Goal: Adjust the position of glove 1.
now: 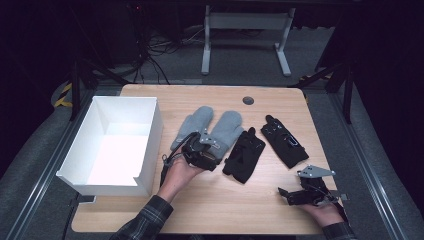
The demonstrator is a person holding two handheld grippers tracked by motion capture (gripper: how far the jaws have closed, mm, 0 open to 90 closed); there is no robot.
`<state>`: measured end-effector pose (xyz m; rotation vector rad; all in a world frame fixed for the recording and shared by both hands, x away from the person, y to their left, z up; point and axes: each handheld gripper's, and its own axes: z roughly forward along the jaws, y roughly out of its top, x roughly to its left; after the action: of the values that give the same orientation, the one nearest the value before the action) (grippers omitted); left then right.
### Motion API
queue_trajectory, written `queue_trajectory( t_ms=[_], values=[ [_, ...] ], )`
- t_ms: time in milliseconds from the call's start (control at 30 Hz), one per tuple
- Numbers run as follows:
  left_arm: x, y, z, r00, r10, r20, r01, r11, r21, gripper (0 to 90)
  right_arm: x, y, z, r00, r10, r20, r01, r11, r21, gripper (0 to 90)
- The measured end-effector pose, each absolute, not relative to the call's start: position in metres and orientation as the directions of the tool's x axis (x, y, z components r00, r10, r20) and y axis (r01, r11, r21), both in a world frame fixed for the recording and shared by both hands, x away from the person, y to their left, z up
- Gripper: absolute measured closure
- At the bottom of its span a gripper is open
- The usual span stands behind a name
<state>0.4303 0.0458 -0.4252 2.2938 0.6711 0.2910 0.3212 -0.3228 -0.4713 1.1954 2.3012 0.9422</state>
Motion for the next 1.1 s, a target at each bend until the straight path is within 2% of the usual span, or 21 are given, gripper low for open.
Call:
queue_trajectory(
  t_ms=[467, 733, 967, 1100],
  values=[
    [0.474, 0.023, -0.437, 0.817, 0.577, -0.014, 0.438, -0.603, 0.666, 6.2, 0.321, -0.323, -0.471, -0.566, 0.824, -0.026, 0.569, 0.413, 0.711, 0.3],
    [0.483, 0.018, -0.452, 0.814, 0.579, -0.038, 0.471, -0.62, 0.628, 6.0, 0.321, -0.323, -0.471, -0.566, 0.824, -0.026, 0.569, 0.413, 0.711, 0.3],
    [0.486, 0.024, -0.45, 0.814, 0.574, -0.092, 0.502, -0.615, 0.608, 21.4, 0.321, -0.323, -0.471, -0.566, 0.824, -0.026, 0.569, 0.413, 0.711, 0.3],
    [0.484, 0.028, -0.443, 0.824, 0.559, -0.097, 0.491, -0.617, 0.615, 40.0, 0.321, -0.323, -0.471, -0.566, 0.824, -0.026, 0.569, 0.413, 0.711, 0.3]
  ],
)
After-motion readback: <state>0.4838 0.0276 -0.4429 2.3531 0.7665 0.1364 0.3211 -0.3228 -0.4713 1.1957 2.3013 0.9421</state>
